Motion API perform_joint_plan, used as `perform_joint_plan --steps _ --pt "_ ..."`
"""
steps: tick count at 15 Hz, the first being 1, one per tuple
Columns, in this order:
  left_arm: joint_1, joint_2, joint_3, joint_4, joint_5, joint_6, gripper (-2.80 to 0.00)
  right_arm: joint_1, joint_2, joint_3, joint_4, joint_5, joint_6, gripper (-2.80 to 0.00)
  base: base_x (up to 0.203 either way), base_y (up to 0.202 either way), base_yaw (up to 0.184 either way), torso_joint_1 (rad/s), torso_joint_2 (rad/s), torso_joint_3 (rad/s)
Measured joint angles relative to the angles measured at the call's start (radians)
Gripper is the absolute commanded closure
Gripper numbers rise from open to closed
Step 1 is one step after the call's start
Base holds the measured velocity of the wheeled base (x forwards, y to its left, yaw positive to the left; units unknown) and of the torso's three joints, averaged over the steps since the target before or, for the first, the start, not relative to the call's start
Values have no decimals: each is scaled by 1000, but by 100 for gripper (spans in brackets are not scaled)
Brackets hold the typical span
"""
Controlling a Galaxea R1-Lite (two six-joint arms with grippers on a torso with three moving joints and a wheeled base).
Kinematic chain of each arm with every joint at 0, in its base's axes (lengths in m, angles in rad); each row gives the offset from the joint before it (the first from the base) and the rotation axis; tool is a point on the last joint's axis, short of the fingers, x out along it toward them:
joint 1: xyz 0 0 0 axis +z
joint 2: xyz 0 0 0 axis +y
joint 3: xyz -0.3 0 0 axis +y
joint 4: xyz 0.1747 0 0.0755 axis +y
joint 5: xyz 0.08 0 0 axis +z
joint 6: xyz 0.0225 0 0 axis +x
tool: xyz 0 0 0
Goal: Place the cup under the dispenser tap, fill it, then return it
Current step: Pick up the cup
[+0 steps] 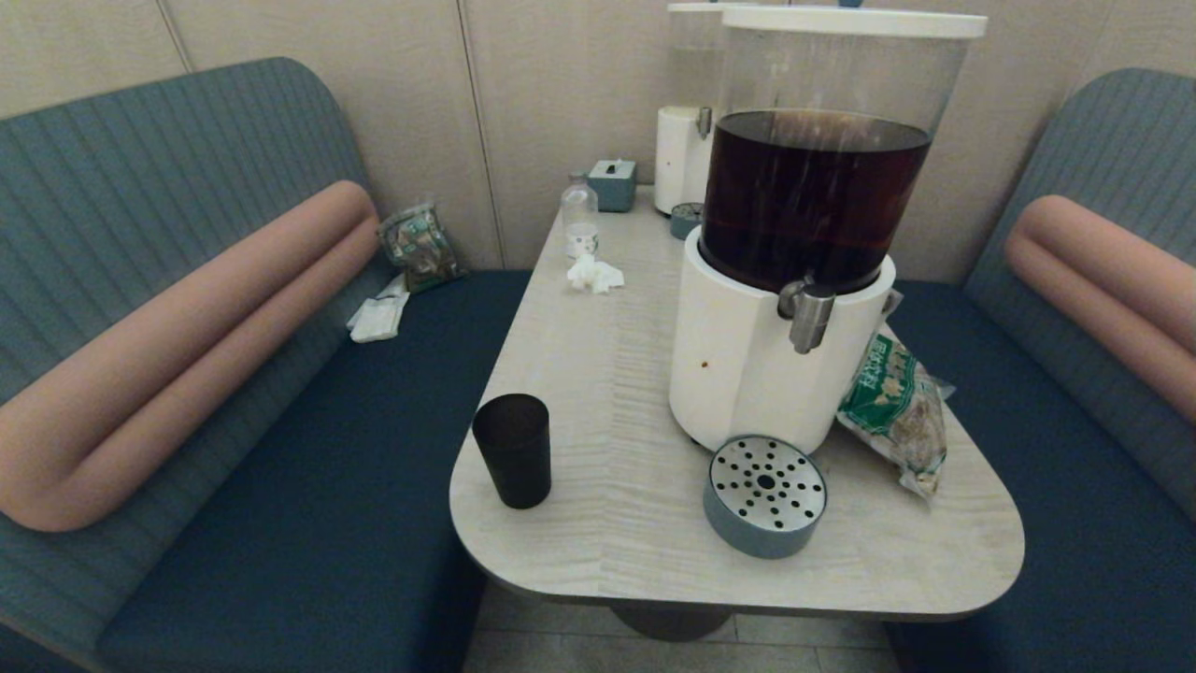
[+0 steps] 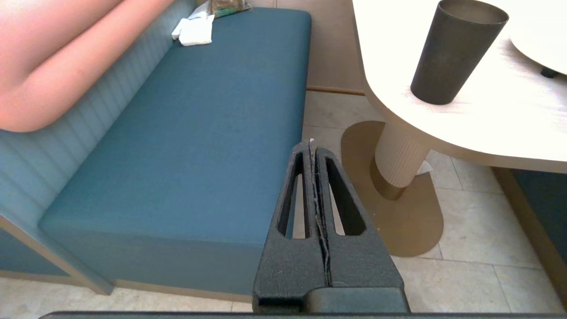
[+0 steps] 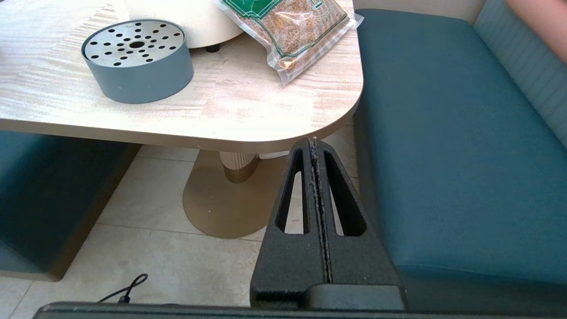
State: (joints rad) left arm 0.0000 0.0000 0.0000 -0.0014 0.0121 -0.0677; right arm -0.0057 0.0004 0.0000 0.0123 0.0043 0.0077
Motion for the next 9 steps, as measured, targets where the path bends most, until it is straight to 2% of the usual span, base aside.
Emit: perform_joint_plan --steps 5,9 --pt "0 0 0 1 0 -2 0 0 0 0 0 0 0 0 0 0 0 0 0 0" --pt "0 0 -4 -59 9 -17 0 0 0 0 0 0 0 0 0 0 0 0 0 0"
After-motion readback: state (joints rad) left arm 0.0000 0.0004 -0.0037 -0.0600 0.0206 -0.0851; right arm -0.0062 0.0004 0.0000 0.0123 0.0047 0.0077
